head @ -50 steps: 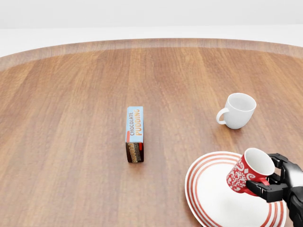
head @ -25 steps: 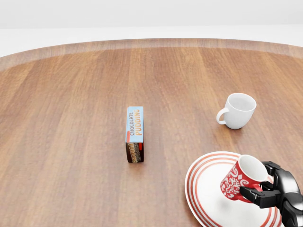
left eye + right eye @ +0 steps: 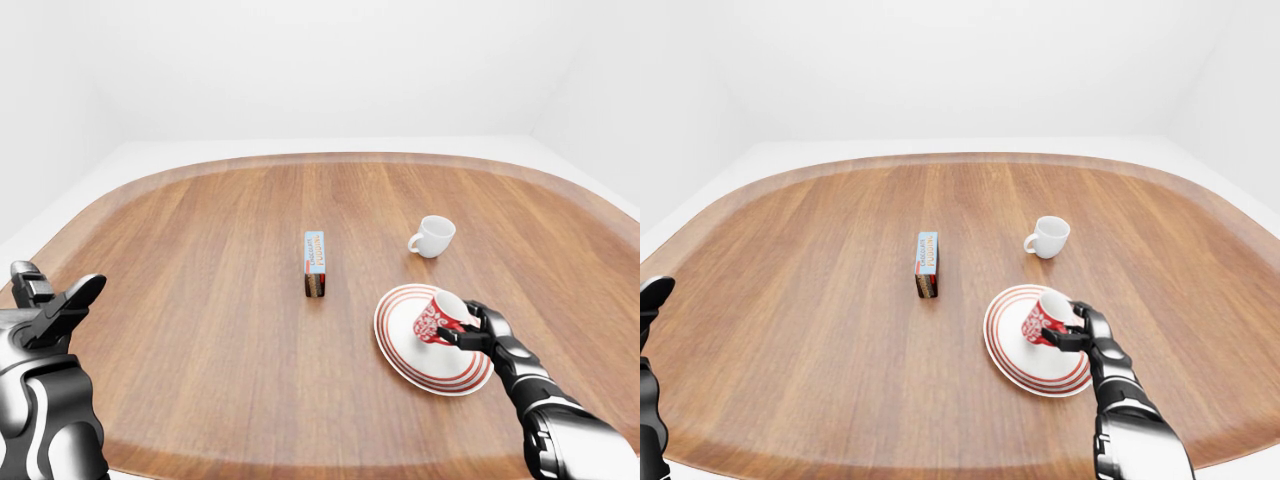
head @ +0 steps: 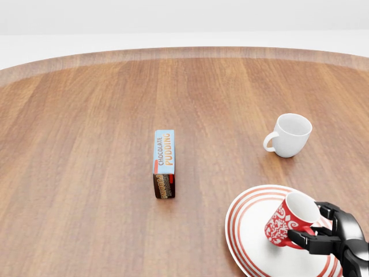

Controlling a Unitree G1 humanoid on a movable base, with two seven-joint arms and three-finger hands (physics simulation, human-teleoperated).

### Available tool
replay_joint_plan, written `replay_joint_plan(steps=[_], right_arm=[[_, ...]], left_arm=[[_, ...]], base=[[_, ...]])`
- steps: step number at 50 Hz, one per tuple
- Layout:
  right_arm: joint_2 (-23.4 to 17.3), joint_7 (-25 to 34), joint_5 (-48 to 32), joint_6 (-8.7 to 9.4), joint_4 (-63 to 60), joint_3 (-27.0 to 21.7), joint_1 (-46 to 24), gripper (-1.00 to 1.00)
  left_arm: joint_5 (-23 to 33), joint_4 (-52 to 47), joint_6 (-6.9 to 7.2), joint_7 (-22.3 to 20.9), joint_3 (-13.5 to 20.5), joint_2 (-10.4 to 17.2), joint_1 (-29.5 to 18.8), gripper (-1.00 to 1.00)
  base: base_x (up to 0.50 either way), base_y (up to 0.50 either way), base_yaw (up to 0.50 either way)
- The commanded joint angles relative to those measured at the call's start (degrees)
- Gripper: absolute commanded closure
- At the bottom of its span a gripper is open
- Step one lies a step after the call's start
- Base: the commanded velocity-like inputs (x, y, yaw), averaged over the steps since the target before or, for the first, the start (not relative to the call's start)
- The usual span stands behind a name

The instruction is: Pick up the red mug and put it on the plate

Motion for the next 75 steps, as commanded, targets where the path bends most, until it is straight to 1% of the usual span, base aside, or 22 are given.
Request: replay_joint_plan(steps=[1,4,9,11,13,26,33,34,37,42,45,50,54,56,59,61,66,68,69,71,74,75], right_arm=[[-0.1,-0.5,-1.9,0.0,-0.1,-0.6,-0.1,0.38],[0.0,-0.6,-2.0,0.0,0.0,-0.6,0.0,0.29],[0.0,-0.7,-2.1,0.0,0.0,-0.6,-0.1,0.25],[0.0,-0.8,-2.2,0.0,0.1,-0.5,0.0,0.05],[0.0,-0.8,-2.3,0.0,0.0,-0.5,0.0,0.04],[0.1,-2.6,-4.8,0.0,0.1,0.4,0.1,0.12],[0.1,-2.5,-5.0,0.0,0.1,0.3,0.0,0.04],[0.1,-2.3,-5.1,0.0,0.1,0.3,0.0,-0.17],[0.1,-2.2,-5.2,0.0,0.0,0.3,0.0,-0.2],[0.2,-2.3,-5.8,0.0,0.0,0.6,0.0,-0.37],[0.2,-2.1,-5.8,0.0,-0.1,0.6,0.0,-0.44],[0.3,-1.9,-6.0,0.0,0.0,0.6,0.1,-0.73],[0.3,-1.9,-6.1,0.0,0.0,0.6,0.2,-0.88],[0.4,-2.0,-6.1,0.0,0.0,0.6,0.2,-1.0],[0.3,-1.7,-6.1,0.0,-0.3,0.7,0.0,-1.0],[0.2,0.5,-5.5,0.0,-1.8,0.9,-0.5,-1.0],[0.4,3.6,-4.2,0.0,-5.5,1.6,-0.5,-1.0],[0.6,3.5,-4.1,0.0,-8.0,2.0,0.1,-1.0],[1.0,4.6,-3.2,0.0,-10.5,1.8,1.1,-1.0],[1.4,4.4,-3.2,0.0,-15.1,2.0,2.9,-1.0],[3.1,5.7,-3.4,0.0,-33.0,1.8,10.1,-1.0],[3.7,6.1,-3.4,0.0,-36.8,1.2,11.4,-1.0]], left_arm=[[-0.1,0.0,0.0,-0.1,0.1,0.0,0.1,-1.0],[0.0,0.2,0.0,-0.1,0.1,0.0,0.0,-1.0],[-0.1,-0.1,0.0,0.0,0.1,0.0,0.1,-1.0],[-0.2,-0.3,0.0,0.2,0.1,0.0,0.1,-1.0],[-0.2,-0.5,0.0,0.2,0.1,0.0,0.1,-1.0],[-0.2,-0.6,0.0,0.2,0.3,0.0,0.1,-1.0],[-0.2,-0.4,0.0,0.2,0.3,0.0,0.0,-1.0],[-0.2,-0.5,0.0,0.2,0.2,0.0,0.0,-1.0],[-0.2,-0.4,0.0,0.2,0.3,0.0,0.0,-1.0],[-0.2,-0.4,0.0,0.3,0.2,0.0,0.0,-1.0],[-0.2,-0.3,0.0,0.2,0.2,0.0,0.0,-1.0],[-0.3,-0.1,0.0,0.1,0.2,0.1,0.0,-1.0],[-0.4,-0.1,0.0,0.1,0.3,0.1,0.0,-1.0],[-0.5,-0.2,0.0,0.1,0.4,0.2,0.1,-1.0],[-0.5,-0.1,0.0,0.1,0.4,0.2,0.1,-1.0],[-0.5,-0.1,0.0,0.0,0.4,0.2,0.1,-1.0],[-0.7,0.0,0.0,-0.1,0.7,0.3,0.1,-1.0],[-0.8,0.2,0.0,-0.1,0.7,0.3,0.1,-1.0],[-0.9,0.1,0.0,-0.1,0.8,0.3,0.1,-1.0],[-1.1,0.0,0.0,-0.1,1.0,0.4,0.2,-1.0],[-1.4,0.2,0.0,-0.1,1.4,0.6,0.3,-1.0],[-1.4,0.2,0.0,-0.1,1.4,0.6,0.3,-1.0]], base=[[0.0,0.0,0.0],[0.0,0.0,0.0],[0.0,0.0,0.0],[0.0,0.0,0.0],[0.0,0.0,0.0],[0.0,0.0,0.0],[0.0,0.0,0.0],[0.0,0.0,0.0],[0.0,0.0,0.0],[0.0,0.0,0.0],[0.0,0.0,0.0],[0.0,0.0,0.0],[0.0,0.0,0.0],[0.0,0.0,0.0],[0.0,0.0,0.0],[0.0,0.0,0.0],[0.0,0.0,0.0],[0.0,0.0,0.0],[0.0,0.0,0.0],[0.0,0.0,0.0],[0.0,0.0,0.0],[0.0,0.0,0.0]])
